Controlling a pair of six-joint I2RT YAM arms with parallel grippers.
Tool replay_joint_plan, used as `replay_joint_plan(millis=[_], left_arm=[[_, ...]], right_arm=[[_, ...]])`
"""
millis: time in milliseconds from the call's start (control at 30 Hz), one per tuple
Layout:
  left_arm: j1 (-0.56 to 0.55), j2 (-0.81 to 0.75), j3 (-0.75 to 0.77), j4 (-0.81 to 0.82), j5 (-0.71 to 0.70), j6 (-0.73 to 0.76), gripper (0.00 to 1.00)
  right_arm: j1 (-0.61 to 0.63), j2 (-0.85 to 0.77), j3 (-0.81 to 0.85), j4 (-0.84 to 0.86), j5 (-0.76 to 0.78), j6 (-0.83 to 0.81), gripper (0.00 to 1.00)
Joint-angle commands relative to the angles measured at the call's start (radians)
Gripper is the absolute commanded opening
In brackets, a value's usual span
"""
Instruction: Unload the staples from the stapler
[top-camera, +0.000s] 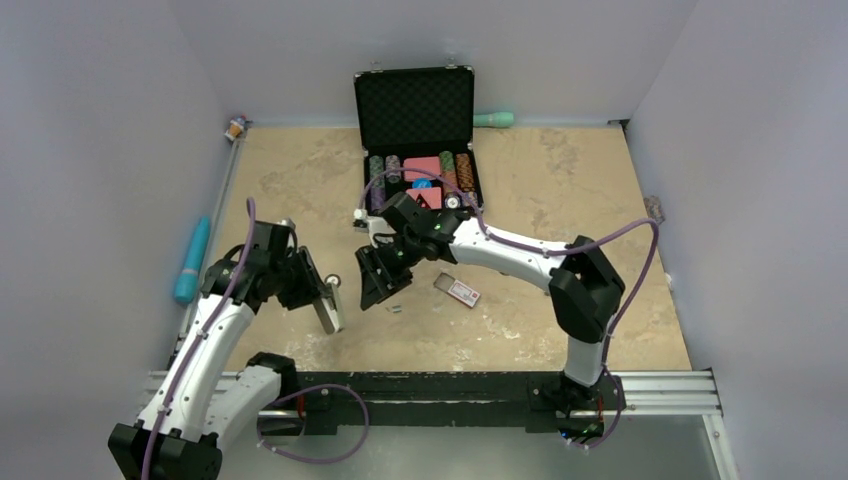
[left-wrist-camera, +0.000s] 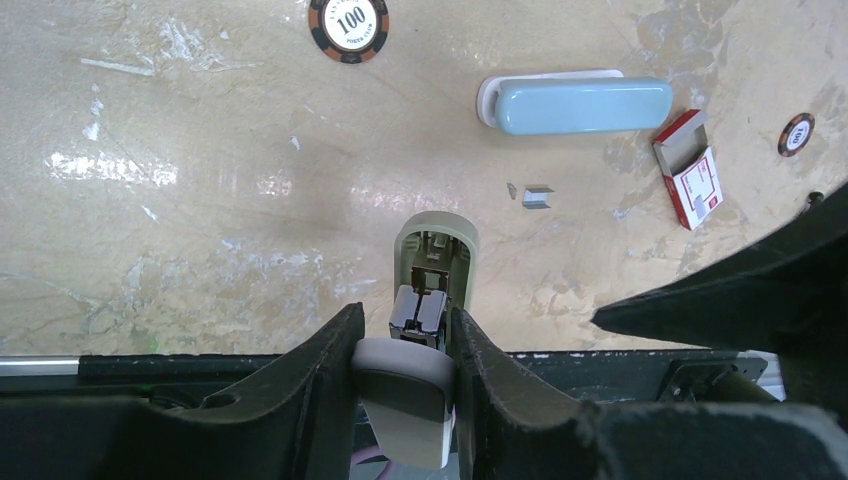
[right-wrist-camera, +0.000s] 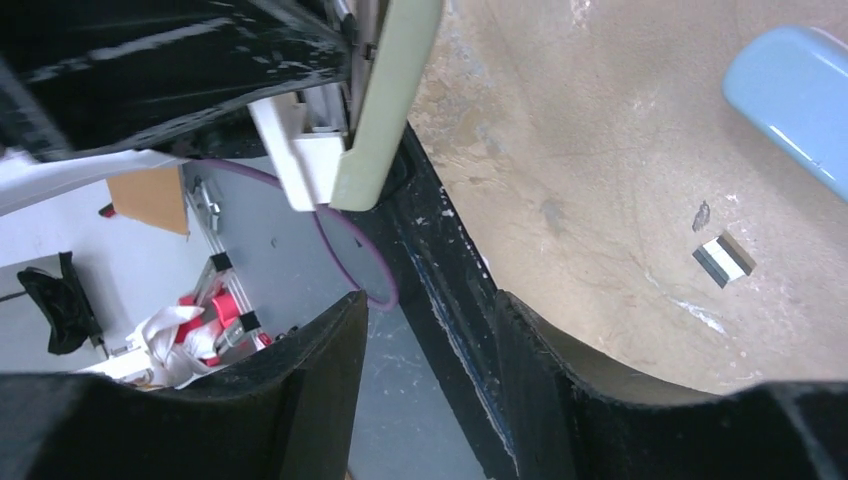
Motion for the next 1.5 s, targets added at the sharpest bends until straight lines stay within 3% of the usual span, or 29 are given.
replay_joint_plan(millis=[0, 300, 500, 633, 767, 933, 1067, 1300, 1467], left_arm=[[-0.002, -0.013, 0.003, -0.003, 0.012, 0.026, 0.0], [-0.003, -0.046, -0.012, 0.034, 0.101, 0.078, 0.0], [-0.003, -0.109, -0.023, 0.067, 0.16, 0.1, 0.0], [-0.003, -0.134, -0.033, 0.105, 0.249, 0.128, 0.0], [-0.003, -0.16, -0.072, 0.212, 0.476, 0.158, 0.0], [-0.003, -0.199, -0.089, 0.449, 0.675, -0.003, 0.0], [-0.003, -0.189, -0.047, 0.615, 0.708, -0.149, 0.0], [-0.004, -0.105, 0.104, 0.758, 0.746, -0.262, 0.0], [-0.003, -0.074, 0.169, 0.855, 0.74, -0.348, 0.0]], right_arm=[[-0.004, -0.11, 0.015, 0.056, 0.023, 0.007, 0.56], [-0.028, -0.357, -0.286, 0.39, 0.006, 0.18, 0.74], [-0.067, -0.487, -0.492, 0.661, -0.073, 0.337, 0.75], [-0.081, -0.529, -0.487, 0.692, -0.052, 0.325, 0.79], [-0.084, -0.55, -0.471, 0.741, -0.059, 0.304, 0.86], [-0.098, -0.558, -0.404, 0.695, -0.083, 0.264, 0.91], [-0.112, -0.587, -0.376, 0.692, -0.086, 0.271, 0.93], [-0.224, -0.694, -0.399, 0.772, -0.132, 0.361, 0.94], [-0.235, -0.651, -0.32, 0.728, -0.164, 0.332, 0.94]])
